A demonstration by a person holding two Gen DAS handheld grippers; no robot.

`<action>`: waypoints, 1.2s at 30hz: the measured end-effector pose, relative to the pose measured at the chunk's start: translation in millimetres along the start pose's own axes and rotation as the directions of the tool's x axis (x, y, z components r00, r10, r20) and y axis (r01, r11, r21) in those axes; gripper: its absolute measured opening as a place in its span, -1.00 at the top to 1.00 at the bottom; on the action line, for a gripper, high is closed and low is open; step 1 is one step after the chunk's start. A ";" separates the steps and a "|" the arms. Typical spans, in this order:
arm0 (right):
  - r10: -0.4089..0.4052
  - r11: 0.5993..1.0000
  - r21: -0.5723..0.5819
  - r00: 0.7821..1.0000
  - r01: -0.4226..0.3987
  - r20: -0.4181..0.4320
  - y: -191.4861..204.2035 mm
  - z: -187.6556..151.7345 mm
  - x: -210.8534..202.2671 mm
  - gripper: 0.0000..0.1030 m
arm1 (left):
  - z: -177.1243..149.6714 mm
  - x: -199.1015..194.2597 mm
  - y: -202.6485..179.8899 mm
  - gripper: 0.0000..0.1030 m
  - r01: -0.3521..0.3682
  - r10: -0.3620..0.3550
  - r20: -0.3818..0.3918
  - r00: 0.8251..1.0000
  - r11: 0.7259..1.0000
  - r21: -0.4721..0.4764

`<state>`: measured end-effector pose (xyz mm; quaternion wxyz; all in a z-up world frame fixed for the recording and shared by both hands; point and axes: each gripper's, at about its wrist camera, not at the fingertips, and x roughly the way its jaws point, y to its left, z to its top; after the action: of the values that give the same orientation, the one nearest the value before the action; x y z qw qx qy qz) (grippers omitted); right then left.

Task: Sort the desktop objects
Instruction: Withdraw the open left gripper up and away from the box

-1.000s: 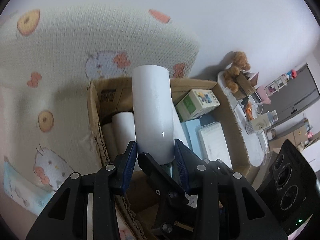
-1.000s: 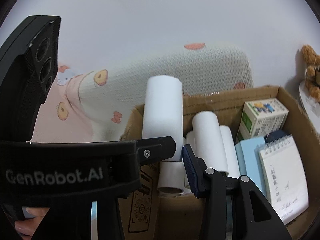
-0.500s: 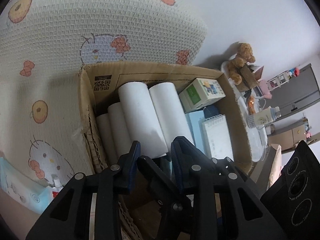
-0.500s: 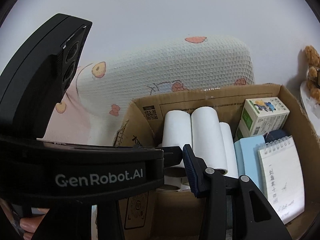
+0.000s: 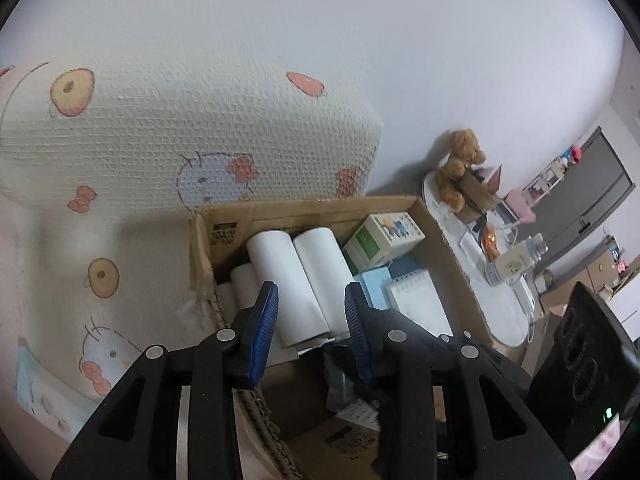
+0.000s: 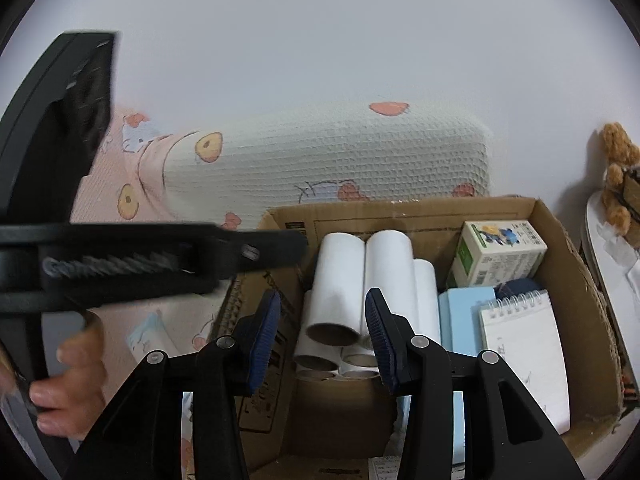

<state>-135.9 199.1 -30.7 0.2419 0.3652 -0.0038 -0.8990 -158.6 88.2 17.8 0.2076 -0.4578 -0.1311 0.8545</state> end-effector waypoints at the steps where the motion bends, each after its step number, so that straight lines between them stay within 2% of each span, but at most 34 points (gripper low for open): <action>1: 0.002 1.000 0.013 1.000 -0.002 -0.007 -3.2 0.0 -1.2 0.21 | 0.2 0.0 1.4 0.26 -0.005 0.005 0.001 1.000 1.000 -0.004; 5: 0.026 0.997 0.079 0.999 -0.023 -0.039 -18.3 -0.3 1.9 0.21 | -2.9 7.8 3.4 0.29 -0.024 0.024 -0.027 0.999 1.000 0.017; 6: 0.025 0.996 0.084 0.999 -0.021 -0.044 -20.8 -0.9 2.8 0.21 | -4.8 9.6 2.4 0.38 -0.022 0.023 -0.032 0.999 0.999 0.030; 11: -0.040 0.995 0.086 0.996 0.046 -0.080 -27.3 -6.3 8.5 0.22 | -13.2 20.2 -11.6 0.47 -0.036 0.042 -0.045 0.998 0.993 0.111; 17: -0.071 0.993 0.081 0.991 0.080 -0.118 -26.7 -12.5 23.6 0.22 | -22.5 17.4 -19.8 0.47 -0.070 0.069 0.012 0.998 0.982 0.175; 24: -0.068 0.992 0.098 0.989 0.081 -0.129 -29.5 -9.1 27.4 0.22 | -26.2 9.4 -11.8 0.46 -0.062 0.054 0.055 0.997 0.986 0.155; 26: -0.053 0.991 0.114 0.990 0.068 -0.128 -28.5 -9.1 23.8 0.22 | -27.4 4.5 -8.3 0.40 -0.065 0.056 0.072 0.996 0.987 0.144; 29: -0.049 0.992 0.109 0.992 0.062 -0.119 -19.9 -8.2 11.5 0.22 | -32.4 -7.4 -2.5 0.12 -0.073 0.061 0.094 0.994 0.989 0.130; 32: -0.050 0.994 0.091 0.994 0.059 -0.101 -10.2 -6.3 -2.9 0.22 | -42.2 -30.8 7.4 0.07 -0.080 0.066 0.146 0.987 0.992 0.094; 34: -0.048 0.995 0.085 0.995 0.055 -0.089 -5.4 -7.2 -14.2 0.22 | -46.9 -44.6 10.4 0.01 -0.090 0.071 0.168 0.983 0.990 0.104; 36: -0.051 0.995 0.080 0.995 0.059 -0.091 -1.7 -8.5 -22.4 0.22 | -50.3 -58.6 10.1 -0.02 -0.131 0.104 0.201 0.974 0.983 0.129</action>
<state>-117.2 211.8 -22.6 0.2016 0.4145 -0.0202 -0.8872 -90.0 53.2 28.8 0.1749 -0.3638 -0.0624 0.9128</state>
